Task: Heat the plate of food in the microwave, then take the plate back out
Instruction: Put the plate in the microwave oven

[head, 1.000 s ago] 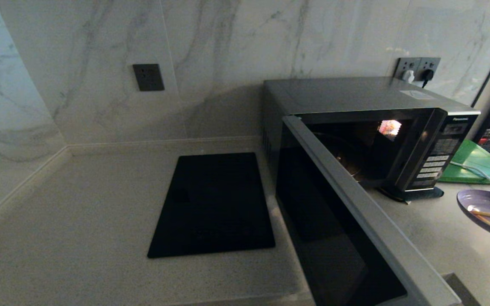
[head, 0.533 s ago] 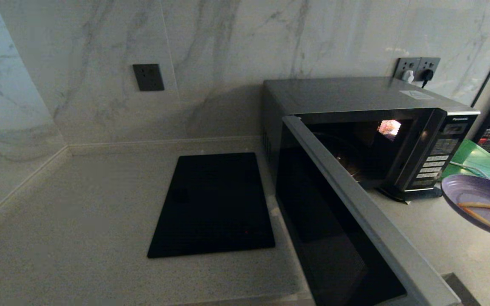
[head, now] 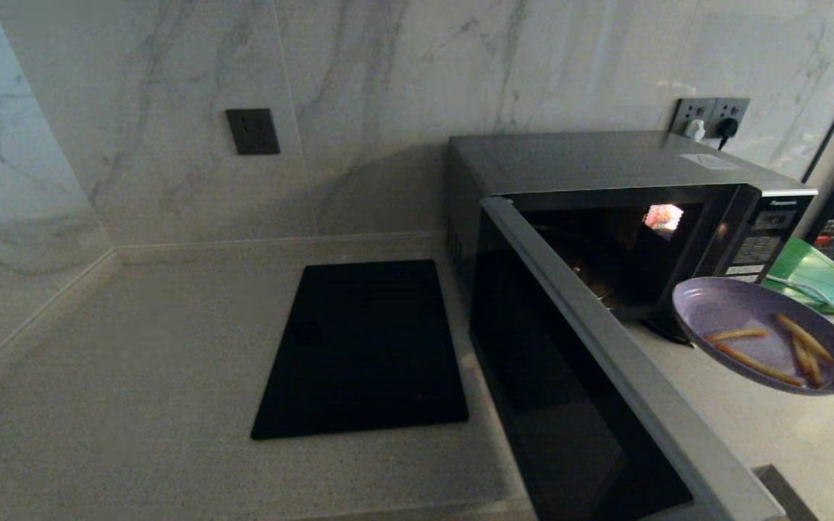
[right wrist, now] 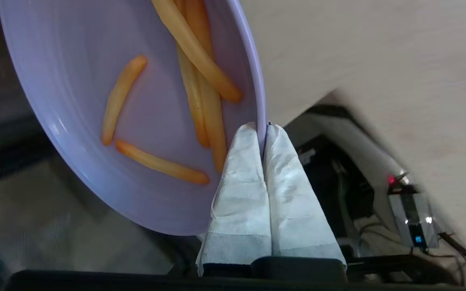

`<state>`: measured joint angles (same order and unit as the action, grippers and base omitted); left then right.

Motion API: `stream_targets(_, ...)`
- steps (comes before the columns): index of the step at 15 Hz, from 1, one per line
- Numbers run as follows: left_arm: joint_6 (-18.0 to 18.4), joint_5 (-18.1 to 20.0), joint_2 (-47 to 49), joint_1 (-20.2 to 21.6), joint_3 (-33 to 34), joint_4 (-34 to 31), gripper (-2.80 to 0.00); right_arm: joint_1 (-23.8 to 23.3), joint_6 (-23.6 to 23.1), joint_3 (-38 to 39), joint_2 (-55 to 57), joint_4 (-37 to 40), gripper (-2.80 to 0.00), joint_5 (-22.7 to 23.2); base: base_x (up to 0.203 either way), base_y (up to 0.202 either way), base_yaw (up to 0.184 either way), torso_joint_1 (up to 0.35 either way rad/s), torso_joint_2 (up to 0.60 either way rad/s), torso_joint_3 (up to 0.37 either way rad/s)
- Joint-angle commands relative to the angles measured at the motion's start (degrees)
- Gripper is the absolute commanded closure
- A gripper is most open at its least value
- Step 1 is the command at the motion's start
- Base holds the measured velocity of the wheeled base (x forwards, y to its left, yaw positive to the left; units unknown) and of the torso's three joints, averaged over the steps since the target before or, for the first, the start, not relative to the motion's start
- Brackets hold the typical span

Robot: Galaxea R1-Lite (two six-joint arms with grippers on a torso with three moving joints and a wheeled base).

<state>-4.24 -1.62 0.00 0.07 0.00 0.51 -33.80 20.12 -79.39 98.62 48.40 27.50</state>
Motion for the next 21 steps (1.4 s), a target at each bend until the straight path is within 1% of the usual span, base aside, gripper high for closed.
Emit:
stream_targets(1, -0.1, 0.0, 0.1, 0.0, 0.0, 0.0, 0.0, 6.2, 2.7, 0.0, -0.8, 0.3, 0.0, 0.0, 0.0, 0.0, 0.0, 0.0, 0.0, 0.0)
stream_targets(4, -0.1, 0.0, 0.1, 0.0, 0.0, 0.0, 0.0, 14.0, 8.5, -0.4, -0.5, -0.2, 0.0, -0.8, 0.0, 0.0, 0.0, 0.0, 0.0, 0.0)
stream_targets(5, -0.1, 0.0, 0.1, 0.0, 0.0, 0.0, 0.0, 16.1, 11.7, -0.7, 0.0, -1.4, 0.0, -1.7, 0.0, 0.0, 0.0, 0.0, 0.0, 0.0)
stream_targets(6, 0.0, 0.0, 0.1, 0.0, 0.0, 0.0, 0.0, 18.4, 16.0, -1.0, 0.6, -4.1, 0.0, -3.3, 0.0, 0.0, 0.0, 0.0, 0.0, 0.0)
stream_targets(7, -0.1, 0.0, 0.1, 0.0, 0.0, 0.0, 0.0, 20.3, 19.3, -1.2, 1.2, -6.3, 0.0, -5.3, 0.0, 0.0, 0.0, 0.0, 0.0, 0.0)
stream_targets(9, -0.1, 0.0, 0.1, 0.0, 0.0, 0.0, 0.0, 23.5, 25.0, -2.0, 3.2, -10.0, 0.0, -9.4, 0.0, 0.0, 0.0, 0.0, 0.0, 0.0)
stream_targets(10, -0.1, 0.0, 0.1, 0.0, 0.0, 0.0, 0.0, 24.6, 27.3, -2.8, 4.0, -10.6, 0.0, -11.7, 0.0, 0.0, 0.0, 0.0, 0.0, 0.0)
stream_targets(12, 0.0, 0.0, 0.1, 0.0, 0.0, 0.0, 0.0, 27.3, 30.5, -3.6, 5.7, -12.6, 0.0, -18.2, 0.0, 0.0, 0.0, 0.0, 0.0, 0.0)
stream_targets(13, -0.1, 0.0, 0.1, 0.0, 0.0, 0.0, 0.0, 28.3, 31.9, -3.6, 6.5, -14.8, 0.0, -19.6, 0.0, 0.0, 0.0, 0.0, 0.0, 0.0)
stream_targets(14, -0.1, 0.0, 0.1, 0.0, 0.0, 0.0, 0.0, 28.9, 33.2, -4.0, 7.3, -16.1, 0.0, -20.0, 0.0, 0.0, 0.0, 0.0, 0.0, 0.0)
stream_targets(17, -0.1, 0.0, 0.1, 0.0, 0.0, 0.0, 0.0, 30.7, 36.5, -6.8, 9.8, -16.7, 0.0, -20.7, 0.0, 0.0, 0.0, 0.0, 0.0, 0.0)
stream_targets(21, -0.1, 0.0, 0.1, 0.0, 0.0, 0.0, 0.0, 33.4, 39.0, -9.8, 13.4, -16.8, 0.0, -20.7, 0.0, 0.0, 0.0, 0.0, 0.0, 0.0)
